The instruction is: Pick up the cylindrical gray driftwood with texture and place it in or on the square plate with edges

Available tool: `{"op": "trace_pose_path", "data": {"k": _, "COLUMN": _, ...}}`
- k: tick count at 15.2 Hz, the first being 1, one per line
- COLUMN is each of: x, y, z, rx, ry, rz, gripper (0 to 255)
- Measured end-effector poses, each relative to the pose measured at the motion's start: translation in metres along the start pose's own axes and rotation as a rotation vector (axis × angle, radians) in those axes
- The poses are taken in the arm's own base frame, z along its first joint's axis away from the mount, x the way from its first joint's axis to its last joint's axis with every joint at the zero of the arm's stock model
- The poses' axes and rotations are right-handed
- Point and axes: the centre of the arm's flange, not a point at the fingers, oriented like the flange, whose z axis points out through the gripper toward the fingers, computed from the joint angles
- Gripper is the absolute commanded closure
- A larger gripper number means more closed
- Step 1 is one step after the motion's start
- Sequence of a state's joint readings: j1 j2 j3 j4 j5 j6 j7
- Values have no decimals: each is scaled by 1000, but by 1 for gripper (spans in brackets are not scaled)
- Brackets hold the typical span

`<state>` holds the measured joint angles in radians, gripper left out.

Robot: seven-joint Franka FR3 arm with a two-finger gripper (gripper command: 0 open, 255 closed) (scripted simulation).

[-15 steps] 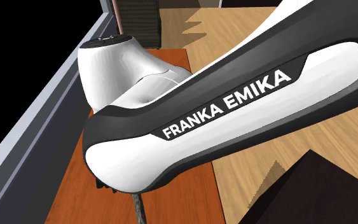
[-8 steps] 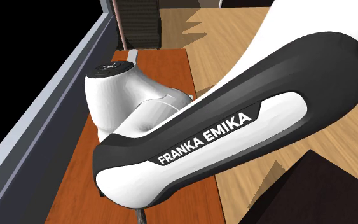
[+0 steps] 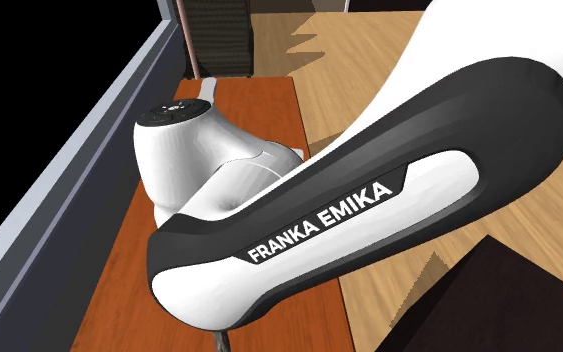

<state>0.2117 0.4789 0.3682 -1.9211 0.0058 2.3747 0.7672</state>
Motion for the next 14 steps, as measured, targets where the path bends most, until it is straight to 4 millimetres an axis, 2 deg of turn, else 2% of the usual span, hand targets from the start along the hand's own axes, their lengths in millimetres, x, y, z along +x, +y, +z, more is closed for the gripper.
{"op": "trace_pose_path", "data": {"k": 9, "x": 0, "y": 0, "z": 0, "rx": 0, "ry": 0, "rz": 0, "gripper": 255}}
{"op": "trace_pose_path", "data": {"k": 14, "x": -3, "y": -2, "z": -20, "rx": 0, "ry": 0, "rz": 0, "gripper": 255}}
